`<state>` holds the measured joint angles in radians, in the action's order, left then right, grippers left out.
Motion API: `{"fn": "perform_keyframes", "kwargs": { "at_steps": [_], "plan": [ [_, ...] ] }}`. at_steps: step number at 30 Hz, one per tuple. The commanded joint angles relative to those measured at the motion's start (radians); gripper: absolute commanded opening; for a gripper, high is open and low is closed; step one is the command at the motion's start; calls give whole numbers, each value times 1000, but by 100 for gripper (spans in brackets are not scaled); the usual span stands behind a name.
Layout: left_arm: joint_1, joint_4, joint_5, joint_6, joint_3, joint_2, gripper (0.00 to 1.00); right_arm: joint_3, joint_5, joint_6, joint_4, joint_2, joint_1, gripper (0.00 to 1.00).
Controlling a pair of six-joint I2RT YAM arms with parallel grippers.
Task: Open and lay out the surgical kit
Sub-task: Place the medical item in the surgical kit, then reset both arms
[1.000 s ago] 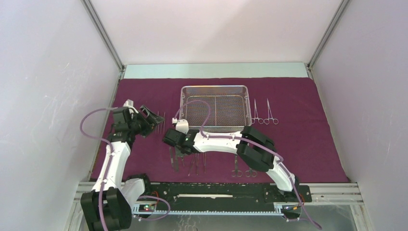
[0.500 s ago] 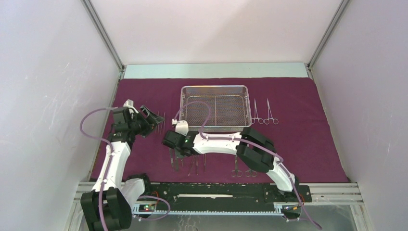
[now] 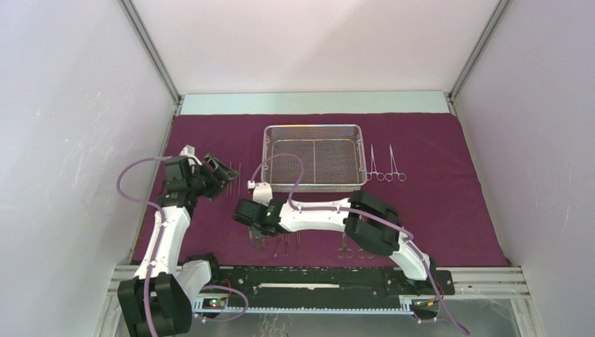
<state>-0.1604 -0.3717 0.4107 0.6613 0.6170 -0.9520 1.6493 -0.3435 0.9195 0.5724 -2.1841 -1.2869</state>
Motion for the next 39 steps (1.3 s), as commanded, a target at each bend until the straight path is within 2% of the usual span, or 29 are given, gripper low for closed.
{"fn": "perform_keyframes", "kwargs": {
  "at_steps": [1, 7, 21, 28, 33, 39],
  "plan": [
    [-8, 32, -3, -25, -23, -2, 75, 3, 4, 51, 56, 43, -39, 21],
    [-10, 34, 1, -25, -23, -2, 75, 6, 2, 64, 69, 54, -41, 22],
    [-8, 39, 23, -32, -30, 3, 76, -54, -44, 18, 88, 207, -10, 42],
    [1, 36, 28, -54, -38, 39, 78, -88, -53, -41, 96, 301, 19, 47],
    [60, 27, 6, -52, -61, 76, 81, -175, -43, -83, 82, 392, 44, 48],
    [214, 22, -102, -22, -101, 148, 88, -283, -33, -122, 56, 496, 69, 53]
  ]
}}
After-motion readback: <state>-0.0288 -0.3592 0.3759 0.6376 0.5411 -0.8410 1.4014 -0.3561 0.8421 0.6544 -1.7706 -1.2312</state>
